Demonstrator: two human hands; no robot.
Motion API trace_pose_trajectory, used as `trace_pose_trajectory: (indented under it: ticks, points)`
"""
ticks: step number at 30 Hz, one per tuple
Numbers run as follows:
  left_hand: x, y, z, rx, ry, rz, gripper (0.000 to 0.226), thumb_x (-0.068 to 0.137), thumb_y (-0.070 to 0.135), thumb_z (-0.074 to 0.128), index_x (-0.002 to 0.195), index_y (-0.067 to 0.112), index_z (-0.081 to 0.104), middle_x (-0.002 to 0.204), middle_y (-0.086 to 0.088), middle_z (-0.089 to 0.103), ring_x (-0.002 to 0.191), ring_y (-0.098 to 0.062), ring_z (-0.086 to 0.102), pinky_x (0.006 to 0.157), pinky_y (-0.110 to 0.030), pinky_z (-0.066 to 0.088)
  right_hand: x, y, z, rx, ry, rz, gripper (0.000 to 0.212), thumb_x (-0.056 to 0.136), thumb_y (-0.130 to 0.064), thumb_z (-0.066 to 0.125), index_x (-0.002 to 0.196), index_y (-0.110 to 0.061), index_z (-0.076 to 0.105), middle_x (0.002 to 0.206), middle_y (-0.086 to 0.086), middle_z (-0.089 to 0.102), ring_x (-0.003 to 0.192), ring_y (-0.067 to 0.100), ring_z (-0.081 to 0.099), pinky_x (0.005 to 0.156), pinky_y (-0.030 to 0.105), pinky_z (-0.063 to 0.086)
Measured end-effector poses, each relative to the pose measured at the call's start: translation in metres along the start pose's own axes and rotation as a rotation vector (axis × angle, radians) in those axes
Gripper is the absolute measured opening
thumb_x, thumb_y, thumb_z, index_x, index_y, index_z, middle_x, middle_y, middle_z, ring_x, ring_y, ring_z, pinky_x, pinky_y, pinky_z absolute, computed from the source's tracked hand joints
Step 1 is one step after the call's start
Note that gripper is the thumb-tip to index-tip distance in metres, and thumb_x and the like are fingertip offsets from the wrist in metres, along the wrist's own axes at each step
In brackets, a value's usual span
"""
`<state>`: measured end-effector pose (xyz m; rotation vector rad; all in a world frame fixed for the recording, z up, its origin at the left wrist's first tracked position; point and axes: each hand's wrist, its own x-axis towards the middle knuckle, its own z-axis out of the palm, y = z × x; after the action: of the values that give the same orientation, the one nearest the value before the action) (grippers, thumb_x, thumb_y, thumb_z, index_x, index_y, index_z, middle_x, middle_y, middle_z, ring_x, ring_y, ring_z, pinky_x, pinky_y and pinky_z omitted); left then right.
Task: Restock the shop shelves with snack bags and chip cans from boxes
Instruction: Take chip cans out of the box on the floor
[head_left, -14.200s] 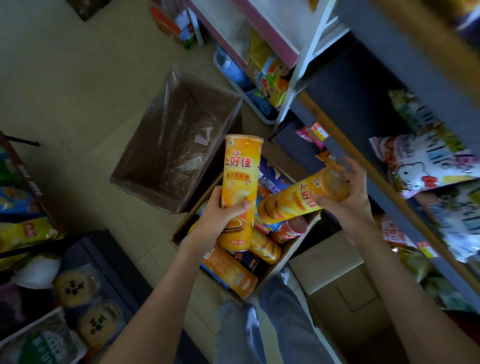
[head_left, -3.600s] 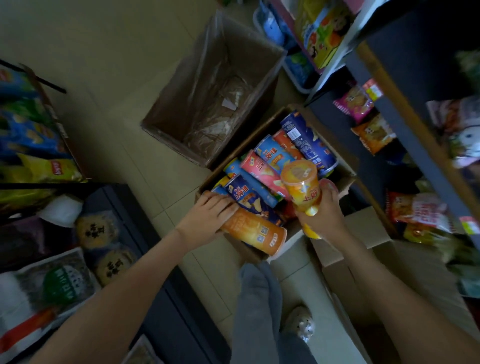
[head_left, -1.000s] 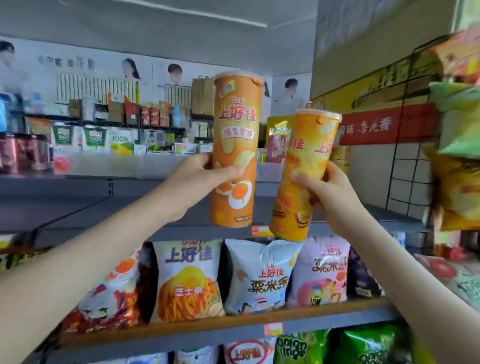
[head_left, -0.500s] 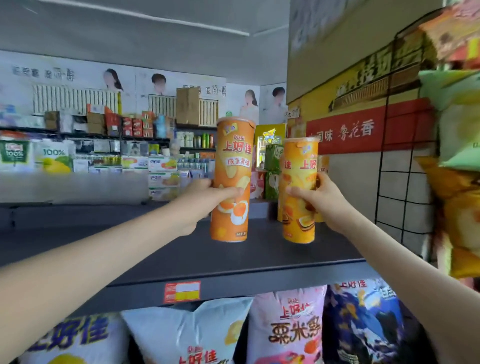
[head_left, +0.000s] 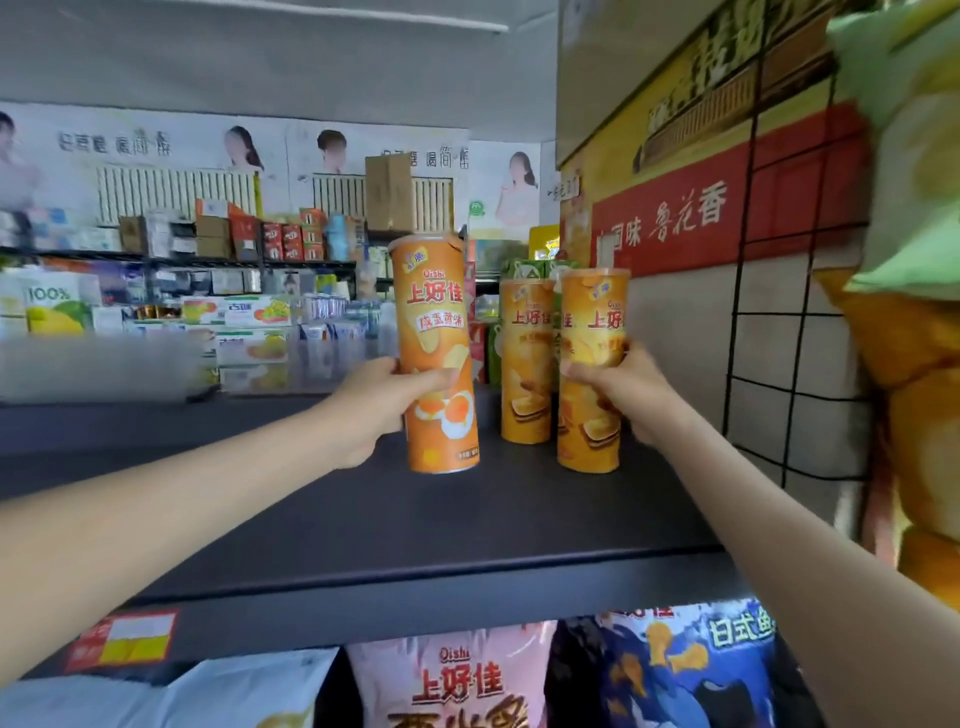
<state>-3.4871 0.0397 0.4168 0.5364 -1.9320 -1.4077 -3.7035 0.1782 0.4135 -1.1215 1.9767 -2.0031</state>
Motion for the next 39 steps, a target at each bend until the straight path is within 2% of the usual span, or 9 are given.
trace_pose_trajectory:
  ticks: [3,6,9,15,18,21,28,34,39]
  points:
    - [0.014,-0.008,0.011,0.017,-0.014,-0.006,0.025,0.083,0.025,0.075,0.105,0.023,0.063,0.107,0.003,0.072,0.102,-0.017,0.067,0.096,-0.042,0.049,0.005,0.009,0.001,-0.124,-0.057,0.037,0.116,0.061,-0.028,0.091,0.147,-0.019,0.014,0.139,0.003,0.044,0.127,0.024,0.047,0.103,0.048,0.044]
    - [0.024,-0.019,0.021,0.038,-0.037,-0.013,0.021,0.083,0.025,0.075,0.100,0.027,0.062,0.106,0.005,0.071,0.101,-0.016,0.066,0.091,-0.038,0.050,0.005,0.017,0.000,-0.251,-0.116,0.099,0.125,0.067,-0.018,0.087,0.148,-0.024,-0.008,0.145,0.008,0.032,0.132,0.029,0.039,0.107,0.049,0.039]
    - [0.031,-0.027,0.026,0.060,-0.019,0.014,0.027,0.082,0.027,0.076,0.103,0.026,0.060,0.110,0.004,0.070,0.102,-0.016,0.066,0.087,-0.034,0.049,0.003,0.020,-0.003,-0.280,-0.107,0.089,0.117,0.071,-0.013,0.084,0.146,-0.023,-0.006,0.139,0.009,0.037,0.128,0.030,0.043,0.102,0.045,0.043]
    - [0.035,-0.029,0.037,0.116,0.048,0.085,0.039,0.083,0.025,0.075,0.113,0.020,0.050,0.118,0.000,0.064,0.095,-0.012,0.063,0.082,-0.032,0.048,0.004,0.029,-0.006,-0.338,0.060,-0.001,0.111,0.071,-0.013,0.084,0.144,-0.020,0.002,0.137,0.011,0.041,0.127,0.031,0.045,0.103,0.048,0.043]
    - [0.032,-0.034,0.044,0.183,0.097,0.181,0.082,0.079,0.022,0.078,0.140,0.028,0.023,0.128,0.004,0.049,0.108,-0.016,0.056,0.090,-0.034,0.046,0.001,0.035,-0.008,-0.423,0.115,-0.061,0.123,0.076,-0.015,0.081,0.148,-0.029,-0.017,0.148,0.014,0.026,0.133,0.032,0.038,0.108,0.051,0.038]
    - [0.032,-0.043,0.051,0.328,0.117,0.252,0.111,0.075,0.022,0.081,0.147,0.036,-0.002,0.140,0.001,0.037,0.122,-0.021,0.049,0.102,-0.045,0.045,-0.005,0.036,-0.010,-0.503,0.080,-0.111,0.132,0.077,-0.012,0.079,0.141,-0.039,-0.033,0.151,0.013,0.016,0.134,0.033,0.036,0.109,0.052,0.036]
    - [0.033,-0.040,0.060,0.262,0.017,0.274,0.112,0.077,0.016,0.081,0.150,0.035,-0.001,0.138,0.006,0.045,0.117,-0.017,0.054,0.094,-0.035,0.046,-0.005,0.036,-0.014,-0.513,0.025,-0.124,0.129,0.081,-0.009,0.075,0.139,-0.039,-0.036,0.150,0.014,0.015,0.134,0.033,0.036,0.107,0.048,0.034]
    - [0.036,-0.038,0.075,0.410,0.046,0.213,0.109,0.083,0.033,0.075,0.151,0.040,-0.010,0.140,0.002,0.052,0.119,-0.026,0.058,0.095,-0.037,0.050,-0.003,0.042,-0.013,-0.502,0.039,-0.136,0.128,0.082,-0.011,0.075,0.137,-0.044,-0.036,0.148,0.016,0.016,0.130,0.034,0.042,0.107,0.050,0.036]
    - [0.042,-0.038,0.096,0.398,0.034,0.238,0.108,0.082,0.034,0.076,0.152,0.039,-0.006,0.141,0.002,0.052,0.119,-0.024,0.058,0.097,-0.038,0.050,-0.003,0.047,-0.015,-0.510,0.026,-0.135,0.128,0.081,-0.012,0.075,0.137,-0.045,-0.036,0.148,0.014,0.018,0.127,0.034,0.045,0.105,0.050,0.040]
